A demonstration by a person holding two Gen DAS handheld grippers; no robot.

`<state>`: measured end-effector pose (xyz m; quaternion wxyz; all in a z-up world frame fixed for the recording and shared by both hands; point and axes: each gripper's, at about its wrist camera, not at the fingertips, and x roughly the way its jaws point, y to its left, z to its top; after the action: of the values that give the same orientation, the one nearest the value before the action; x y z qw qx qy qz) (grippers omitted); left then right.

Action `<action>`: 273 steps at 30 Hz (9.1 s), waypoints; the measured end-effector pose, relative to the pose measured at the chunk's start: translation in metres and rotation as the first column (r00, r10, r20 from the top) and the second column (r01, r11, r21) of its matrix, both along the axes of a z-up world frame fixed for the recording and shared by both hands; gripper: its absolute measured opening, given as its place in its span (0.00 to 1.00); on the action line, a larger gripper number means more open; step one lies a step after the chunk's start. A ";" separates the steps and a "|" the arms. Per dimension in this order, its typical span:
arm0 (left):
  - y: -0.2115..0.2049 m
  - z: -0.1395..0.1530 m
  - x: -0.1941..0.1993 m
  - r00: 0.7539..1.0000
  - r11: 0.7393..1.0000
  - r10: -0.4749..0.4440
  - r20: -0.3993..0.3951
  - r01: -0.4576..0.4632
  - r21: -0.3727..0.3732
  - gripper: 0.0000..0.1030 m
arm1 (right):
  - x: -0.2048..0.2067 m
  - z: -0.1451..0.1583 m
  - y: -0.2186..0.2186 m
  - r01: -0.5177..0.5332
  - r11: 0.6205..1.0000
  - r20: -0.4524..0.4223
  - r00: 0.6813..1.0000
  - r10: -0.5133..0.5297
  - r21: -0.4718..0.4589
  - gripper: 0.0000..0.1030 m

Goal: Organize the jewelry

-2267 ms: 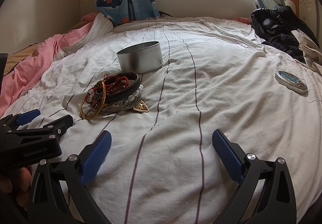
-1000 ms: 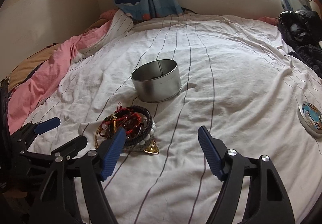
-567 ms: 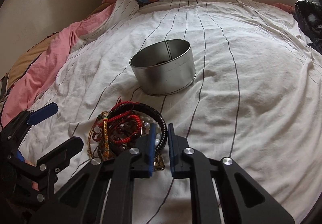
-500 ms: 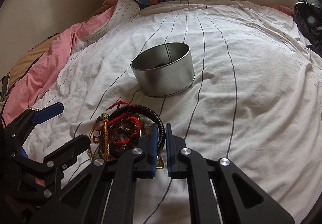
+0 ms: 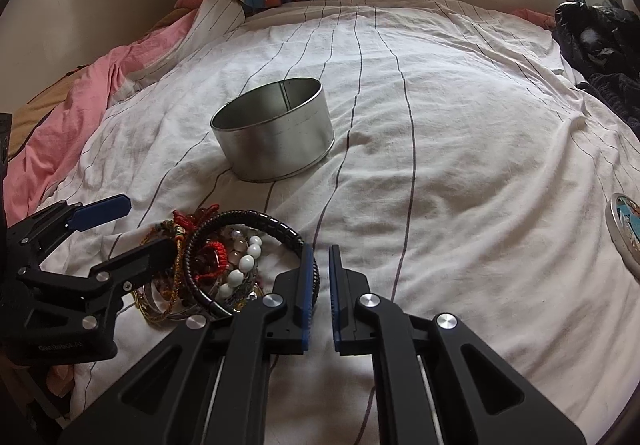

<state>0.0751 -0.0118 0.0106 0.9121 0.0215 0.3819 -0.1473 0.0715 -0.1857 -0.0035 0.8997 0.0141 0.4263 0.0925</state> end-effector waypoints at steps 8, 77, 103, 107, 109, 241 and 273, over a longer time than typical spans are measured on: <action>0.018 -0.010 -0.009 0.998 0.999 0.047 -0.046 -0.046 0.025 0.56 | 0.001 -0.007 0.001 -0.013 1.000 -0.037 0.999 0.014 0.025 0.26; 0.017 0.078 -0.003 0.991 0.974 0.075 0.114 -0.048 -0.221 0.03 | 0.007 0.053 -0.016 0.019 0.990 0.186 0.981 -0.045 0.140 0.07; -0.003 0.020 0.094 0.983 0.965 0.182 -0.036 -0.186 -0.183 0.27 | 0.086 0.046 -0.009 0.022 0.997 0.152 0.988 -0.032 0.071 0.03; 0.004 0.029 0.080 0.982 0.969 0.188 -0.010 -0.187 -0.164 0.34 | 0.084 0.039 -0.019 0.052 0.992 0.123 0.990 -0.066 0.115 0.03; 0.003 0.031 0.074 0.982 0.974 0.190 0.004 -0.188 -0.131 0.35 | 0.085 0.037 -0.017 0.055 0.992 0.119 0.990 -0.068 0.112 0.03; -0.013 0.018 0.101 0.972 0.912 0.222 -0.077 -0.234 -0.335 0.24 | 0.104 0.051 0.001 -0.159 0.942 0.173 0.979 0.111 0.296 0.07; 0.023 0.021 -0.032 0.976 0.961 0.218 -0.030 -0.220 -0.169 0.45 | -0.017 0.042 0.001 -0.108 0.974 0.159 0.984 0.077 0.200 0.29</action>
<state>0.0429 0.0114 0.0320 0.9191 -0.0999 0.3730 -0.0779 0.0548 -0.1847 0.0381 0.9176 0.0812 0.3452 0.1793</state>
